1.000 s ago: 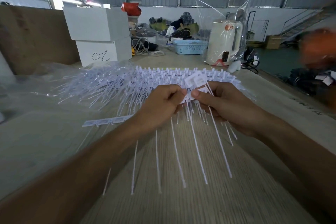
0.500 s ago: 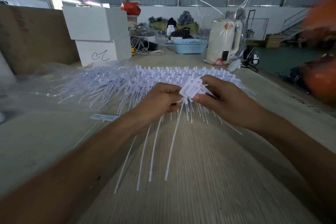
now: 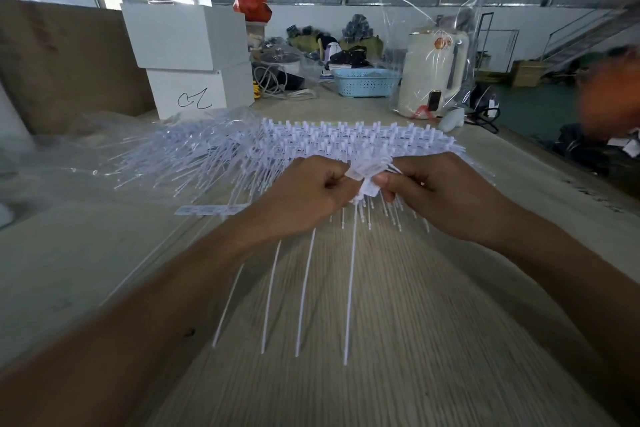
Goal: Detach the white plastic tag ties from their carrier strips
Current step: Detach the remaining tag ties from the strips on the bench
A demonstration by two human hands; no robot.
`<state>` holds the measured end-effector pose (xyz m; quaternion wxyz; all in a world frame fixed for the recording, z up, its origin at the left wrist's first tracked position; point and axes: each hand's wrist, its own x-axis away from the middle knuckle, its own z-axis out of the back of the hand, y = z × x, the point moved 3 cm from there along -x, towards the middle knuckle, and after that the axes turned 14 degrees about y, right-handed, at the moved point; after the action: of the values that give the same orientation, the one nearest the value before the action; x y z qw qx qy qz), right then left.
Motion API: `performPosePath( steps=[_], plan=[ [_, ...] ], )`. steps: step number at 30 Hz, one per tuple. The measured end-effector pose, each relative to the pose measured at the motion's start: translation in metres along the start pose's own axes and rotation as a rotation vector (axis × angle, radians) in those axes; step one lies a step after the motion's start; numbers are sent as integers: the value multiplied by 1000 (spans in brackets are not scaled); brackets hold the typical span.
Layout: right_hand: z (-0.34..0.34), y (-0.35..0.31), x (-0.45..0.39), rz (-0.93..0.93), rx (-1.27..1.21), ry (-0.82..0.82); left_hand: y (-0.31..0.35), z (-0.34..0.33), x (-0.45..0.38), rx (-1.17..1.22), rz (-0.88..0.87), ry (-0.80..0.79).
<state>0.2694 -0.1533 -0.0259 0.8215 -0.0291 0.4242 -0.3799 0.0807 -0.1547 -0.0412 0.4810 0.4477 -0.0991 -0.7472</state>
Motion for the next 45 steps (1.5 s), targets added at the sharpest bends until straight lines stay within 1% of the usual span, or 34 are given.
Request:
performPosePath(
  steps=[6,10,11,12,14,15,16,19,22,24,28,32,34,37,41,43,45],
  plan=[
    [4,5,-1,47,165,15,1,2,-2,-4,-2,23],
    [9,5,-5,31,183,92,4,0,-1,-3,-24,42],
    [16,10,-7,-26,170,145,4,0,0,-2,-35,32],
    [26,17,-9,-123,123,222,4,0,1,10,-37,22],
    [44,33,-11,-355,-91,377,0,2,1,69,-8,16],
    [47,38,-10,-446,-191,412,-1,2,0,104,12,14],
    [46,39,-8,-504,-245,401,-1,3,-1,142,30,13],
    [23,29,-4,-558,-286,247,-1,2,-2,215,51,-5],
    [1,13,0,-646,-430,112,0,0,0,251,7,-15],
    [-6,6,3,-693,-524,56,2,0,0,304,2,11],
    [-13,2,7,-778,-676,-2,5,3,-1,384,-12,136],
    [-17,3,9,-833,-774,-222,6,3,1,386,-51,146],
    [-18,3,11,-854,-785,-286,8,2,1,424,-60,136],
    [-19,7,11,-868,-830,-267,10,1,0,416,-72,153],
    [-14,11,7,-847,-852,-156,2,0,-2,204,-48,201],
    [-12,12,7,-834,-853,-89,-3,-2,-2,86,1,170],
    [-13,12,7,-830,-859,-48,-5,-4,-1,63,41,124]
  ],
)
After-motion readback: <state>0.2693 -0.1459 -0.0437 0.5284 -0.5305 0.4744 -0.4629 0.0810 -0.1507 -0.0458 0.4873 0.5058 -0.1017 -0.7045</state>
